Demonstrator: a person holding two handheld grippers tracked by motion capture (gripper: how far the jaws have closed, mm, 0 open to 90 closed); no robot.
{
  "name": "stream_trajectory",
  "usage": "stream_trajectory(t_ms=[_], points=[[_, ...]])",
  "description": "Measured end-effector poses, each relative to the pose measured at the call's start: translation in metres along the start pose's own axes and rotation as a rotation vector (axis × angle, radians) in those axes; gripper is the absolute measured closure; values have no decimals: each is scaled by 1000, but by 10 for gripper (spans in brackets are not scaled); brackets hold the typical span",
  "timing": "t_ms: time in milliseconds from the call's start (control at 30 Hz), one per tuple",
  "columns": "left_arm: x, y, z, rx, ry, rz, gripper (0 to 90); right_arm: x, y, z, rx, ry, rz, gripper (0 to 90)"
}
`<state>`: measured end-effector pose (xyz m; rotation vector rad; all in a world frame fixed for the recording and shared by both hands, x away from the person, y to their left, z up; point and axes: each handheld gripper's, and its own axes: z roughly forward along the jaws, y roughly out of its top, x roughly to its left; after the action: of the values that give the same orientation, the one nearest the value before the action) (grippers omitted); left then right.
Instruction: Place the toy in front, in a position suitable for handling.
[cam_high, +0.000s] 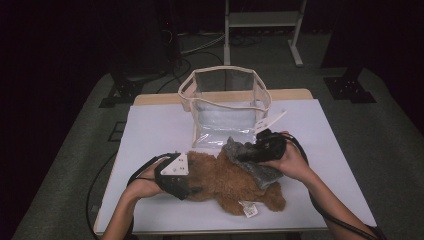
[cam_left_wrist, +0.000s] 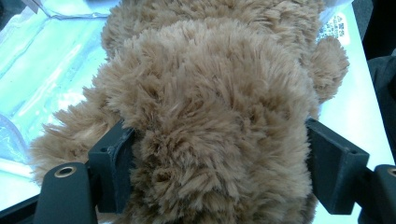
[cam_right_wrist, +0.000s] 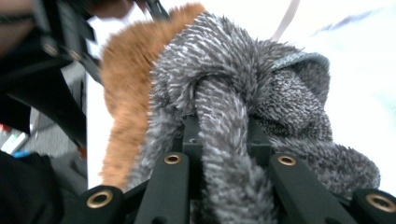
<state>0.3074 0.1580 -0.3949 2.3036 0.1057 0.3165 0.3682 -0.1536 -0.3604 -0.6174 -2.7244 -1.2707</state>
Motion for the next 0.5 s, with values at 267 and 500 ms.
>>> stream_trajectory(t_ms=[267, 500], points=[[-5, 1, 1, -2, 6, 2, 224, -2, 6, 6, 25, -4, 18, 751], [-6, 0, 1, -4, 4, 6, 224, -10, 18, 27, 68, -19, 5, 751]])
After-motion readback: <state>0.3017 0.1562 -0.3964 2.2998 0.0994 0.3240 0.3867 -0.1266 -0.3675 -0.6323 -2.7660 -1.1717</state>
